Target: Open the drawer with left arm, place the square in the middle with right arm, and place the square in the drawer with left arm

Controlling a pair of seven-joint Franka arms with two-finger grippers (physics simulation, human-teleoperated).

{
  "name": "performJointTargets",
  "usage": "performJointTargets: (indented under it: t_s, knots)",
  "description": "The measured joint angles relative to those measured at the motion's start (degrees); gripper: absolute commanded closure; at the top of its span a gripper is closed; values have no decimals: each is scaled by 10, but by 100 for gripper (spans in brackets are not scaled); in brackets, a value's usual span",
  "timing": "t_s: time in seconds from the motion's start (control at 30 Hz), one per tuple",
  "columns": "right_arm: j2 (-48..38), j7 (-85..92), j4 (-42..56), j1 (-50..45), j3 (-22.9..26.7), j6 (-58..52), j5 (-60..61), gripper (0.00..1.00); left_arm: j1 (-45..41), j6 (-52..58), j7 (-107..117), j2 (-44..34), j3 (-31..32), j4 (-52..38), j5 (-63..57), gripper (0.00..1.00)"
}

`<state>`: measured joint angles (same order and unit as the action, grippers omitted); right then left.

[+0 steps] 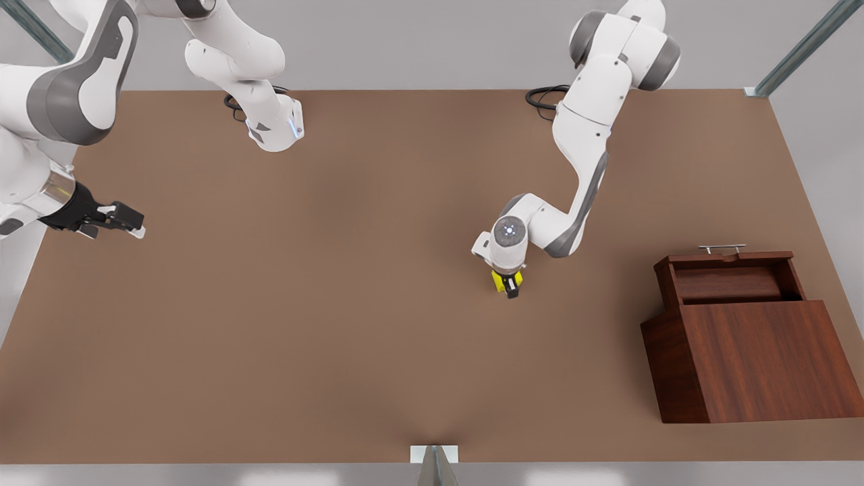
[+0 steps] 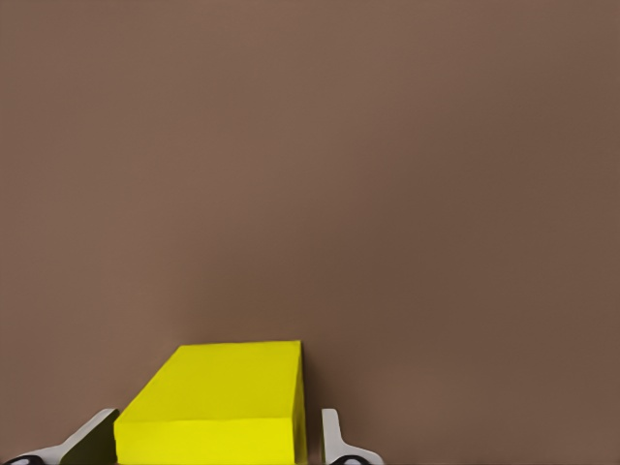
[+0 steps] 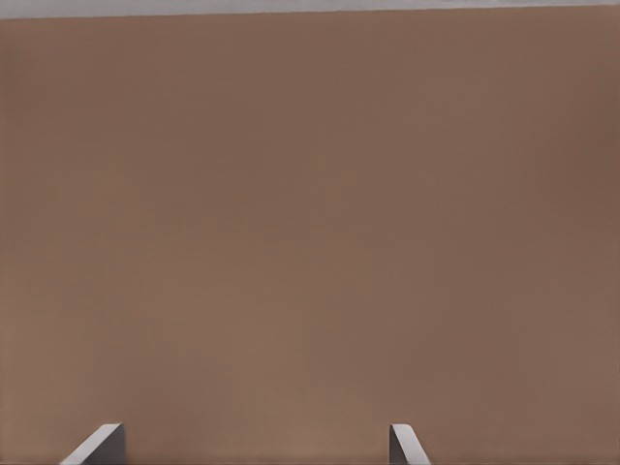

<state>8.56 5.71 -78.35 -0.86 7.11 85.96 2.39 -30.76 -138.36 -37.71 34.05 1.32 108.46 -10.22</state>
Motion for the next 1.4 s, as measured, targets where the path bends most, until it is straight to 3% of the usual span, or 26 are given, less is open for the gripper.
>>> performJointTargets:
  t_s: [0.13,0.2,0.77,1.03,1.17,1.4]
  knots:
    - [0,0,0,1,0,5,0,0,0,-4,0,4,-1,0,-4,20]
    - [-1,0,0,-1,0,5,0,0,0,-4,0,4,-1,0,-5,23]
    - [1,0,0,-4,-1,16,-5,0,-4,6,23,-12,-1,-5,-9,29]
    - [1,-2,5,-5,-1,22,-6,0,1,234,38,-167,-2,-55,-4,28]
    - [1,-2,5,-5,-1,25,-6,0,1,262,-79,-171,-70,-91,1,28]
    - [1,-2,5,-5,-1,25,-8,0,8,231,-411,-164,-254,-88,34,28]
